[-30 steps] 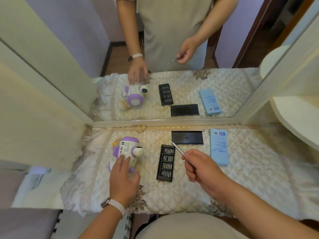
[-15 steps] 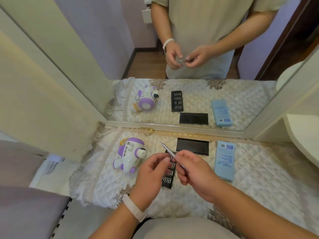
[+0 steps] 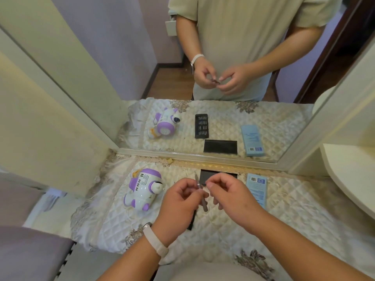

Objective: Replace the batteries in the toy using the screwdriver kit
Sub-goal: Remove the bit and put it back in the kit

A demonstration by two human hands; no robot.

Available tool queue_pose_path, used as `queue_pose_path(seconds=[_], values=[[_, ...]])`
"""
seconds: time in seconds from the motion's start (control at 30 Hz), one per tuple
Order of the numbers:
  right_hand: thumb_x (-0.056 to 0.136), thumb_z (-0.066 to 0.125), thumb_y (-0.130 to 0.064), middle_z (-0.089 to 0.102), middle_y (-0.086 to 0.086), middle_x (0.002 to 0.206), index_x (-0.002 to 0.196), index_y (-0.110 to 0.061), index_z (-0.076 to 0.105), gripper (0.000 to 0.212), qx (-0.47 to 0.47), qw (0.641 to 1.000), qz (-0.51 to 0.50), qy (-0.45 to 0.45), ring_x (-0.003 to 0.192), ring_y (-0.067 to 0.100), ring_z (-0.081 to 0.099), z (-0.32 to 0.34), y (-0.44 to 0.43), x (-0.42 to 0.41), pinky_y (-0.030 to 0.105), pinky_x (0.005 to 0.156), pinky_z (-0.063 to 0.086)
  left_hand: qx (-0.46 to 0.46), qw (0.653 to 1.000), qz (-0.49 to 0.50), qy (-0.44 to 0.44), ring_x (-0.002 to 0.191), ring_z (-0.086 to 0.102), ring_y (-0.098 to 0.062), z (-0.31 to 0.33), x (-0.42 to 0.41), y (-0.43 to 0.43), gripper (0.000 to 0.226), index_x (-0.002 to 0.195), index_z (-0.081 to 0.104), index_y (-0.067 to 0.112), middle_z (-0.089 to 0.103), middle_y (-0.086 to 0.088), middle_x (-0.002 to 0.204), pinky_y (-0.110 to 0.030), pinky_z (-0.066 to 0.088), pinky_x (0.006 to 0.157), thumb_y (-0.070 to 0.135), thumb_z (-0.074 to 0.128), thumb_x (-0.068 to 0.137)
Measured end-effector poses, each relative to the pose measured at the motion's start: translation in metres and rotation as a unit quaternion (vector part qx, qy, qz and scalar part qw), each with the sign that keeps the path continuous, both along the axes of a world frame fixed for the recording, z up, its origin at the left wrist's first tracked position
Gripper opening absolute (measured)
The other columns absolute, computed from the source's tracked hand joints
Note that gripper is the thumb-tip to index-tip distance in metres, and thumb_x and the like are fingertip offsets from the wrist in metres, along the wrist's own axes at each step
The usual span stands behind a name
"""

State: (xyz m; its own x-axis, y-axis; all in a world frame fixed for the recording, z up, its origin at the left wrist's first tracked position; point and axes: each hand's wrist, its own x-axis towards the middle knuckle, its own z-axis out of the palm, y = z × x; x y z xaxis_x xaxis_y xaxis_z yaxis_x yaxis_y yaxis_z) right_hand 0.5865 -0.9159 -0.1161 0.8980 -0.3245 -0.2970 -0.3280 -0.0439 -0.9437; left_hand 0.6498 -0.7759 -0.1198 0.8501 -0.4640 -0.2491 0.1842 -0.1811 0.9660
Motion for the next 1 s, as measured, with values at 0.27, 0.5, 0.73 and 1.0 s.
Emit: queue_pose_path(seconds=[0.27, 0.5, 0.73, 1.0], values=[[0.090, 0.061, -0.001, 0.067, 0.006, 0.067, 0.092, -0.004, 0.068, 0.008, 0.104, 0.992, -0.042, -0.054, 0.059, 0.018, 0.061, 0.006, -0.010, 0.006, 0.029, 0.058, 0.052, 0.026, 0.996, -0.075, -0.035, 0.074, 0.065, -0.022, -0.011, 0.007, 0.000, 0.013, 0.095, 0.074, 0.013, 0.073, -0.016, 0.086, -0.023, 0.054, 0.068, 0.004, 0.068, 0.088], [0.090, 0.061, 0.000, 0.067, 0.008, 0.067, 0.085, -0.004, 0.066, 0.008, 0.129, 0.989, -0.053, -0.047, 0.060, 0.021, 0.062, -0.004, -0.005, 0.010, 0.031, 0.057, 0.051, 0.064, 0.988, -0.136, -0.041, 0.073, 0.061, -0.009, -0.017, 0.013, 0.013, 0.020, 0.103, 0.074, 0.017, 0.074, -0.012, 0.091, -0.023, 0.052, 0.069, 0.005, 0.064, 0.091], [0.092, 0.059, -0.002, 0.067, 0.006, 0.069, 0.086, -0.008, 0.066, 0.011, 0.231, 0.960, -0.153, -0.043, 0.060, 0.016, 0.063, -0.029, -0.014, 0.042, 0.024, 0.054, 0.049, 0.118, 0.992, -0.049, 0.016, 0.068, 0.061, -0.006, -0.054, 0.026, 0.048, 0.021, 0.096, 0.071, 0.025, 0.069, 0.000, 0.077, -0.023, 0.053, 0.066, 0.005, 0.063, 0.092], [0.089, 0.065, -0.011, 0.072, 0.006, 0.076, 0.089, -0.012, 0.068, 0.003, 0.049, 0.985, -0.050, 0.161, 0.065, 0.015, 0.067, -0.130, 0.022, 0.048, 0.028, 0.062, 0.055, 0.225, 0.972, -0.020, 0.068, 0.066, 0.056, -0.010, -0.119, 0.052, 0.050, 0.020, 0.107, 0.068, 0.011, 0.061, 0.005, 0.072, -0.028, 0.050, 0.068, 0.002, 0.058, 0.091]])
